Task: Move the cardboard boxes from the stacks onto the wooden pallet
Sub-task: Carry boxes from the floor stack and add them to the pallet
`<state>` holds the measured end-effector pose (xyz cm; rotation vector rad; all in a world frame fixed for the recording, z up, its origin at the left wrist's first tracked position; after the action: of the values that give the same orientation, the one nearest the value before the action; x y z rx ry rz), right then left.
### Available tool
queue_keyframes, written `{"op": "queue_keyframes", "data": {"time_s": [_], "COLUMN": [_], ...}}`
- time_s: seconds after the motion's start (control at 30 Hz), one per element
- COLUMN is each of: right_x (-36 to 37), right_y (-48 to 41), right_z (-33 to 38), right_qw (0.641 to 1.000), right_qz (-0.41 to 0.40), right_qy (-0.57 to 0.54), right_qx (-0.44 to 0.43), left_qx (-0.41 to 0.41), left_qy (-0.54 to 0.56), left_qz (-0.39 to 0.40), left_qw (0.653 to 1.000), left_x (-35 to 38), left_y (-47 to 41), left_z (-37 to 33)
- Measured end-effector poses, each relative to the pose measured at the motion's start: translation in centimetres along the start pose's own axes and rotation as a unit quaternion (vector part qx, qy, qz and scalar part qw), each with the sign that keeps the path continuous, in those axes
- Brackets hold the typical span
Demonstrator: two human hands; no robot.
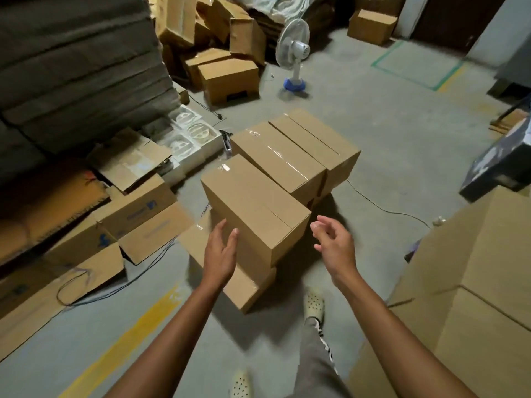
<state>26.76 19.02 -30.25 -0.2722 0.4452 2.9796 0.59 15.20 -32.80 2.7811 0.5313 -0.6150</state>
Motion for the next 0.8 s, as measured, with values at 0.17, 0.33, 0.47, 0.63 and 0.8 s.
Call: {"op": "queue_keyframes", "data": {"time_s": [0.17, 0.33, 0.47, 0.63, 0.8], "right_x": [0.3, 1.6, 3.1, 4.2, 6.0], "right_y": [-11.7, -21.8, -28.2, -34.3, -39.3], "right_z": [-0.7, -1.8, -3.7, -8.0, -14.5], "right_qw": [0.994, 0.976, 0.95, 0.923, 0.9], "right_qz": [0.069, 0.156, 0.201, 0.216, 0.238], "right_qy": [0.069, 0.128, 0.21, 0.277, 0.322], "right_qx": [0.048, 0.082, 0.109, 0.156, 0.172], "left_qx": [-0.28, -0.374, -0.389, -0.424, -0.466], "left_qy": [0.29, 0.363, 0.327, 0.309, 0.31], "left_qz": [-0.064, -0.1, -0.128, -0.147, -0.148], "left_qw": [0.913, 0.848, 0.852, 0.838, 0.815], "left_x": [4.9, 9.5, 11.5, 14.7, 19.5], "left_y": [-6.8, -11.6, -15.7, -19.2, -20.3], "left_z": [2.7, 4.4, 5.9, 10.4, 17.2]}}
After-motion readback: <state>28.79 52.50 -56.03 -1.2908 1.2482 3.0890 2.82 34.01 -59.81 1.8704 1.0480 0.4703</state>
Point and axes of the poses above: each hand's wrist, its own y-axis away from the middle knuckle, its own x-axis out of the palm, z = x × y, the point moved 5 cm from there along -y, towards the middle knuckle, and after that the axes turned 1 degree about x, right-handed, at the moved point
